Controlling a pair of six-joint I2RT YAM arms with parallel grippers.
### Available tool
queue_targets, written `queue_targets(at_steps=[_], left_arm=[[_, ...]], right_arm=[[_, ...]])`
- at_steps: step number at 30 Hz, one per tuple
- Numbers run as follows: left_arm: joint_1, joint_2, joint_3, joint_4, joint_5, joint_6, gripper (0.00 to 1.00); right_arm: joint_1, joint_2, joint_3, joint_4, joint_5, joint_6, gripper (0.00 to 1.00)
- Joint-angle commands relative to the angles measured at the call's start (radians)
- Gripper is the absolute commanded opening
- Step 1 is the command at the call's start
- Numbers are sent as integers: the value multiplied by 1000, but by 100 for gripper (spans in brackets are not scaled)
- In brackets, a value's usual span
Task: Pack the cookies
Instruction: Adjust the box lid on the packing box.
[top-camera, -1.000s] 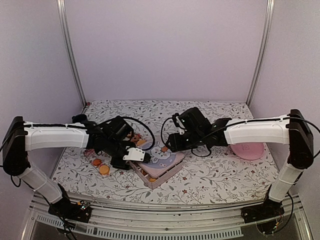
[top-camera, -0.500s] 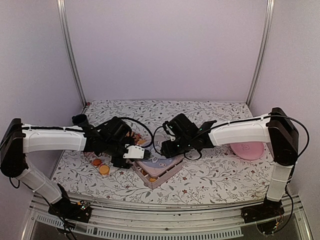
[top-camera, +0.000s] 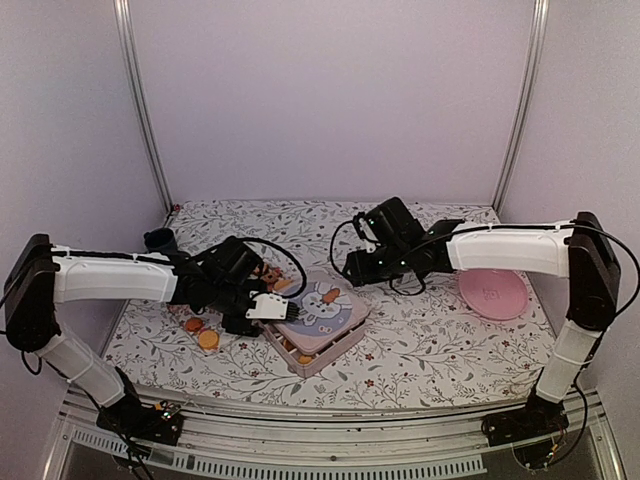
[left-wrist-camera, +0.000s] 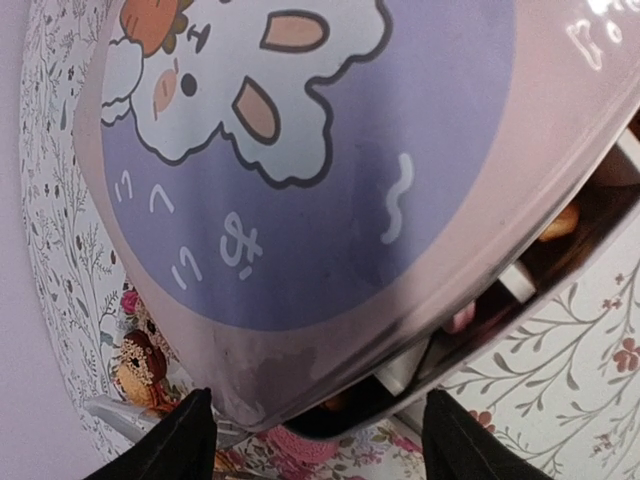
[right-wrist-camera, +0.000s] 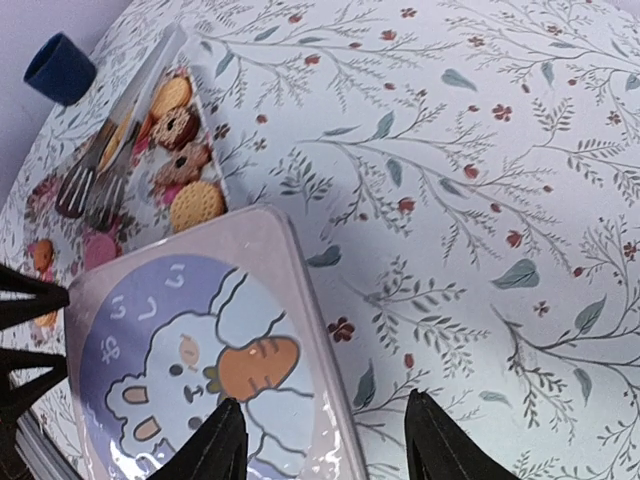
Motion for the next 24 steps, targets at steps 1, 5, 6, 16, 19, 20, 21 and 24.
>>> queue_targets(at_steps=[1,5,6,16,19,20,21,24], left_arm=[[8,10,-12,19,-5,-20,71],[5,14,-10,23,-17,-22,71],[5,15,-9,23,-17,-25,71],[2,12,-29,36,-24,-29,69],[2,12,-30,44,-25,-30,68],[2,13,-29,44,-24,-33,68],[1,14,-27,44,-23,-35,67],[2,9,-30,47,-28,-34,66]], right_arm=[[-69,79,91,-26,-17,-26,54],[-96,217,171,-81,-5,-29,49],[-95,244,190,-93,-1,-30,48],[-75,281,212,-63,-79,-16,47],[-53,262,200,-56,-85,-17,46],[-46,257,192,-53,-82,-15,46],[-41,249,184,-49,-82,-12,46],[-23,226,152,-38,-79,3,45]])
